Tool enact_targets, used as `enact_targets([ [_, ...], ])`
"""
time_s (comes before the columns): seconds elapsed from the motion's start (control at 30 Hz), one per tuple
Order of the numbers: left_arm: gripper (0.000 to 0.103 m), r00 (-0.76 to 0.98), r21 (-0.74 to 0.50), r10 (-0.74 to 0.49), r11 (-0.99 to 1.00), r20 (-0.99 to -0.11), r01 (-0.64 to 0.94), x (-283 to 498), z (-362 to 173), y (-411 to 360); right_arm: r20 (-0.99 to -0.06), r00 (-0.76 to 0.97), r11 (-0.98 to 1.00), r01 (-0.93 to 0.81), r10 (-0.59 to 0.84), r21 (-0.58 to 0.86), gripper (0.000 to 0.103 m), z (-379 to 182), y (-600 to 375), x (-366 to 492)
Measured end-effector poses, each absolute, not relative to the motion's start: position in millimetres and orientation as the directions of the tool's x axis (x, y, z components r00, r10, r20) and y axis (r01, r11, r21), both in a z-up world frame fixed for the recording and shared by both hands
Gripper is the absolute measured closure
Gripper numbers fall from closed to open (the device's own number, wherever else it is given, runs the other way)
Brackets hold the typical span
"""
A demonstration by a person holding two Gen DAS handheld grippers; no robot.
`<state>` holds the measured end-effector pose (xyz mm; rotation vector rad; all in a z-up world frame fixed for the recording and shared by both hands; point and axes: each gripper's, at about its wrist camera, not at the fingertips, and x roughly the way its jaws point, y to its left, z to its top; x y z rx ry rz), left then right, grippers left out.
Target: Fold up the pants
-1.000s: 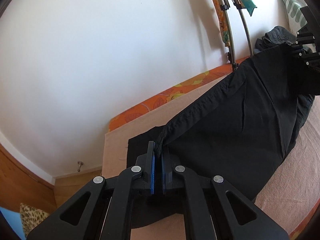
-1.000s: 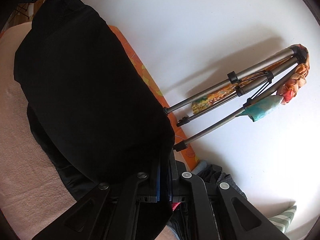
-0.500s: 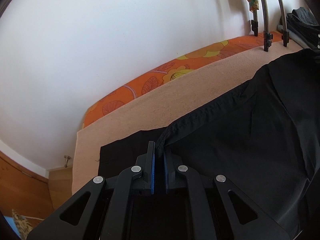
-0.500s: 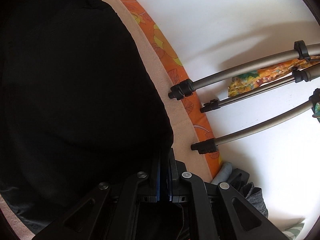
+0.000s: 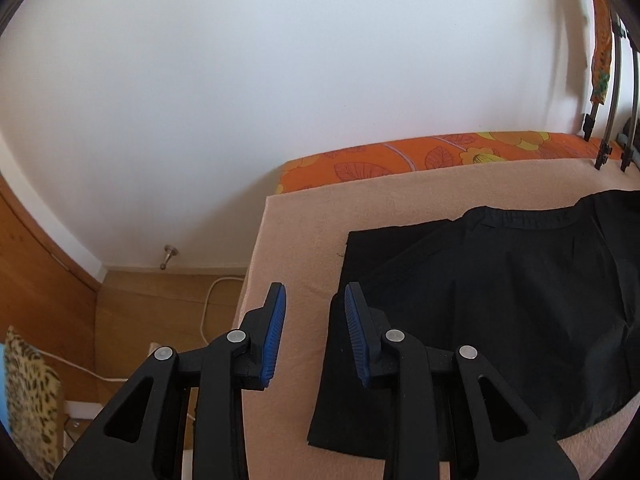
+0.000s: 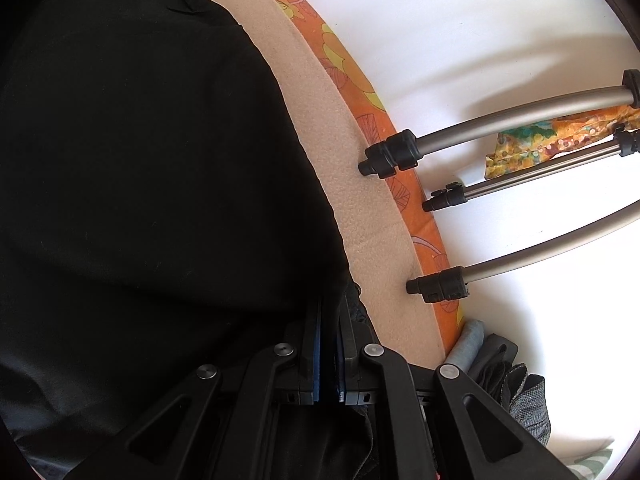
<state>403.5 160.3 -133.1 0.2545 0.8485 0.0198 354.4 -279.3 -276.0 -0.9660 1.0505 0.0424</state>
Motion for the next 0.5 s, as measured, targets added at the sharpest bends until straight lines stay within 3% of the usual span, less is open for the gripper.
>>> enact_targets([
  [0.17, 0.059, 0.59, 0.168, 0.075, 0.98, -0.804, 0.104, 380, -157, 174, -0.765, 0.508, 0.624, -0.462, -0.396, -0.63, 0.099, -273, -278, 359],
  [0.23, 0.059, 0.584, 0.176, 0.081, 0.979, -0.808, 0.108, 378, -168, 172, -0.775, 0.506, 0.641, -0.46, -0.379, -0.614, 0.086, -261, -277, 360],
  [0.27, 0.059, 0.582, 0.173, 0.077, 0.979, -0.81, 0.111, 377, -171, 171, -0.777, 0.513, 0.657, -0.451, -0.364, -0.605, 0.068, -251, -277, 361],
  [0.5, 0.059, 0.579, 0.199, 0.076, 0.968, -0.812, 0.153, 373, -189, 158, -0.839, 0.535, 0.784, -0.478, -0.097, -0.396, 0.057, -182, -231, 379],
])
